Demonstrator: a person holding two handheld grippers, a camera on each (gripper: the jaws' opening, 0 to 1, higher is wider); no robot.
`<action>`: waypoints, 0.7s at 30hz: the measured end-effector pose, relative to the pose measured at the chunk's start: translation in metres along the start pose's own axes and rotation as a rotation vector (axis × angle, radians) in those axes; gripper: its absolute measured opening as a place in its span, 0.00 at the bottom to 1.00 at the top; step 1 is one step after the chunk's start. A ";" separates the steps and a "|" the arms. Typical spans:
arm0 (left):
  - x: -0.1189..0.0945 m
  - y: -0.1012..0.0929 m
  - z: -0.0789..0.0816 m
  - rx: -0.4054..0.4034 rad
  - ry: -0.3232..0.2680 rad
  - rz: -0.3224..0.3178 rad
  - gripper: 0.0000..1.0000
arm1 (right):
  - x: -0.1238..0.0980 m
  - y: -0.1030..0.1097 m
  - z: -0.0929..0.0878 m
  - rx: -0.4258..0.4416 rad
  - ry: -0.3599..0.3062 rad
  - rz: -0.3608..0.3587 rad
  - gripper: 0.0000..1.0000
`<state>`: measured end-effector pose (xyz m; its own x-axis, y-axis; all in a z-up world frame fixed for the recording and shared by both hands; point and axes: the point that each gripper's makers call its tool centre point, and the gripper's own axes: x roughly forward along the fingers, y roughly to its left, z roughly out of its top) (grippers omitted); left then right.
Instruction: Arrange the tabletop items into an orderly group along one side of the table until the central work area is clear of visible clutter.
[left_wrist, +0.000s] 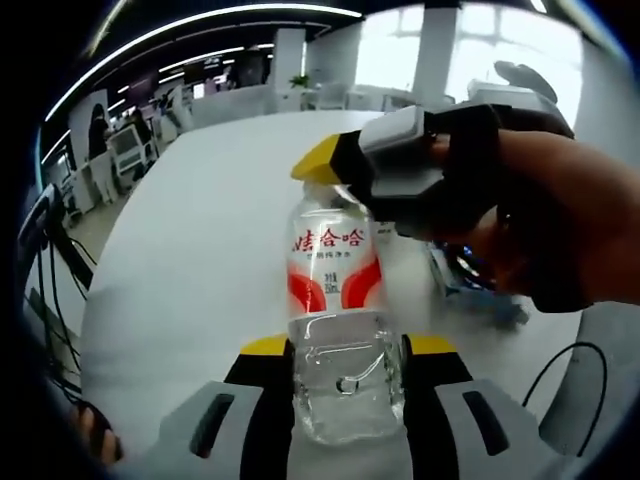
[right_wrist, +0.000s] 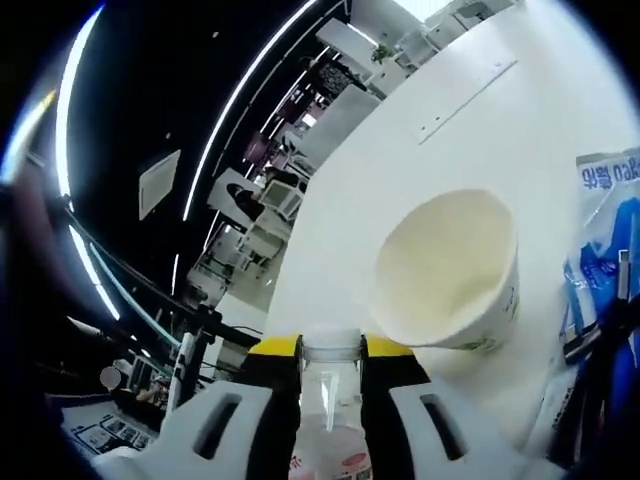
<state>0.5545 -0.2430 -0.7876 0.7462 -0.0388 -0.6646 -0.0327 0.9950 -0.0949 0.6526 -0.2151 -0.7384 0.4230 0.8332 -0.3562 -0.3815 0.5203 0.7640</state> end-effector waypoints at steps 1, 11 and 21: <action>0.000 0.001 0.000 0.001 -0.003 0.002 0.38 | -0.001 0.003 0.001 -0.006 -0.001 0.006 0.19; -0.005 0.004 0.014 -0.002 -0.049 0.051 0.38 | -0.004 0.038 0.015 -0.203 -0.035 0.096 0.19; 0.009 0.015 0.039 -0.007 -0.104 0.111 0.38 | -0.001 0.064 0.037 -0.368 -0.067 0.196 0.19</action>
<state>0.5864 -0.2245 -0.7658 0.8026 0.0815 -0.5909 -0.1232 0.9919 -0.0305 0.6579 -0.1901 -0.6695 0.3612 0.9153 -0.1780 -0.7232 0.3955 0.5662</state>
